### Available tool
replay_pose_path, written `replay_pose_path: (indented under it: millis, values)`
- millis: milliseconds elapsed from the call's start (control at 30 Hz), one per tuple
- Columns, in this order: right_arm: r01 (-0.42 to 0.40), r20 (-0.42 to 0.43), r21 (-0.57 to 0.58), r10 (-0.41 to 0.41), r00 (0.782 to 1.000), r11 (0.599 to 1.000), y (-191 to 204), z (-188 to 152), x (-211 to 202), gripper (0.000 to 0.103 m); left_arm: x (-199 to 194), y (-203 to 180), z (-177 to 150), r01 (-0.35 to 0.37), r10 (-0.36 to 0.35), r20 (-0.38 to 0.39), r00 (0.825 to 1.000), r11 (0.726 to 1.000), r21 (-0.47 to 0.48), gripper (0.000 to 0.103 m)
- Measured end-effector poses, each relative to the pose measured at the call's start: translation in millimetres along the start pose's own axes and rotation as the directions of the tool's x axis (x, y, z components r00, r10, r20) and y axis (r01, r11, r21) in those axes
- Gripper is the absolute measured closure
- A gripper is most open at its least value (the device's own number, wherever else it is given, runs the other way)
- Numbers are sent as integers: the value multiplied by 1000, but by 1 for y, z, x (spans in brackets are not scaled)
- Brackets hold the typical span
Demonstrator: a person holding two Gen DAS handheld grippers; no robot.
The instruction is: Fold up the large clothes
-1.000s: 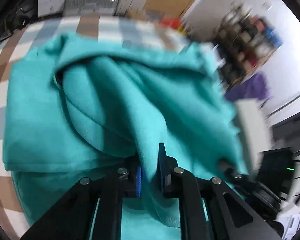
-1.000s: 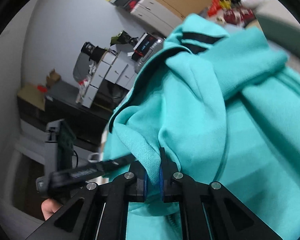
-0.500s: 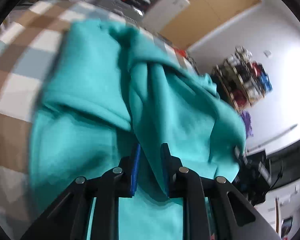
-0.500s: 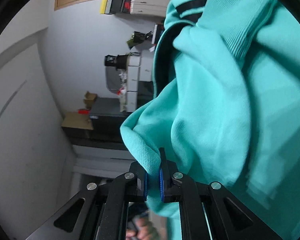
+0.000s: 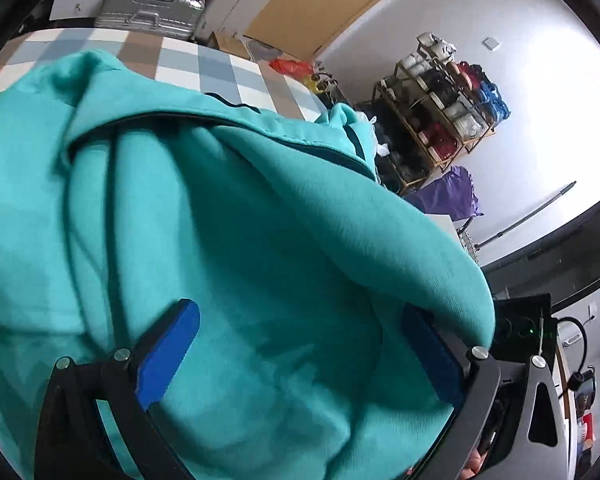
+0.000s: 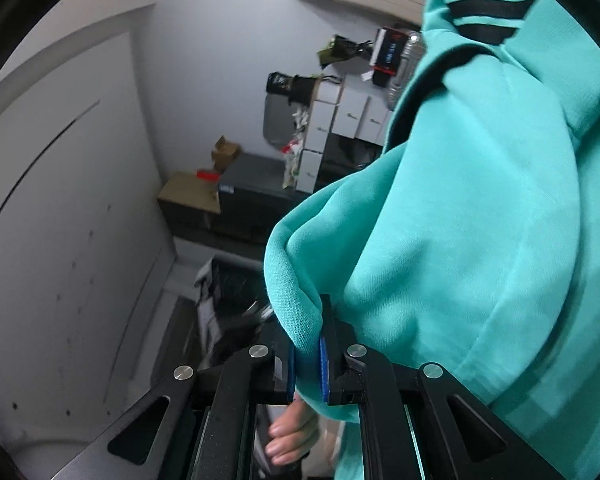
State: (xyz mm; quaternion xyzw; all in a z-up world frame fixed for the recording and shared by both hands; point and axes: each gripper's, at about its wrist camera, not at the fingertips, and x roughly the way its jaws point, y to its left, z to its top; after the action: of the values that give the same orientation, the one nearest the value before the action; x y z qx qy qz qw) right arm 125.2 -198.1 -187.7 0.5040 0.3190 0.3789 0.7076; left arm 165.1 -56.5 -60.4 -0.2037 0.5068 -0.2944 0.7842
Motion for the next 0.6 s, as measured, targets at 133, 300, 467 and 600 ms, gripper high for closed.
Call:
replay_pose_path:
  millis: [133, 300, 467, 600]
  values:
    - [19, -5, -10, -20, 1000, 1000, -2, 2, 0, 94, 7, -6, -3, 23, -22, -62, 998, 1000, 18, 103]
    - [115, -9, -79, -116, 993, 990, 3, -1, 4, 94, -10, -16, -9, -40, 39, 12, 999, 997, 71, 103]
    - [279, 38, -171, -276, 960, 945, 16, -2, 9, 94, -39, 2, -12, -98, 95, 61, 994, 994, 54, 103]
    - [644, 93, -224, -642, 761, 731, 12, -7, 25, 91, -27, 23, -22, -198, 197, 24, 980, 980, 14, 103]
